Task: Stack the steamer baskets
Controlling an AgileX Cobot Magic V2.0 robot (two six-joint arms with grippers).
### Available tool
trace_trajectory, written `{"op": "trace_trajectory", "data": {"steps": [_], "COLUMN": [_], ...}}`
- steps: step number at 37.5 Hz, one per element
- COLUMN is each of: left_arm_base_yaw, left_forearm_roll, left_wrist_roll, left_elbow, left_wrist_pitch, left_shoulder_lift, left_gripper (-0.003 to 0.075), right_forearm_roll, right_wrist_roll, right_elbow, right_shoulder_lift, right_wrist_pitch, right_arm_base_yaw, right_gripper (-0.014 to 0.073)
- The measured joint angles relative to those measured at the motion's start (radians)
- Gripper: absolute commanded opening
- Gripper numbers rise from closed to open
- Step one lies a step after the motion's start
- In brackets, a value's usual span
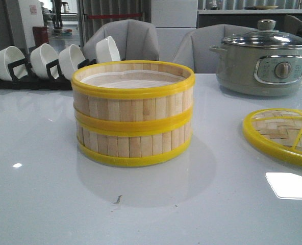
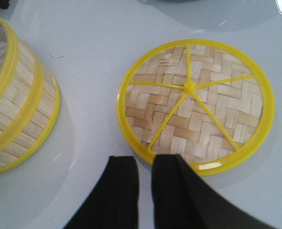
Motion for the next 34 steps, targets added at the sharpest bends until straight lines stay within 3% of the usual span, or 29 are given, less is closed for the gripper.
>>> {"op": "trace_trajectory", "data": {"steps": [22, 34], "left_arm_base_yaw": [0.000, 0.000], "left_forearm_roll": [0.000, 0.000], "left_wrist_roll": [0.000, 0.000], "left_elbow": [0.000, 0.000], "left_wrist_pitch": [0.000, 0.000], "left_shoulder_lift": [0.000, 0.000], "left_gripper": [0.0087, 0.0087], "right_forearm_roll": [-0.030, -0.124], "right_wrist_roll": [0.000, 0.000], "right_elbow": [-0.002, -0.096], "right_shoulder_lift": [0.007, 0.258], "right_wrist_pitch": [0.007, 0.013], "right_arm_base_yaw": [0.000, 0.000], "right_gripper": [0.0342, 0.0342]}}
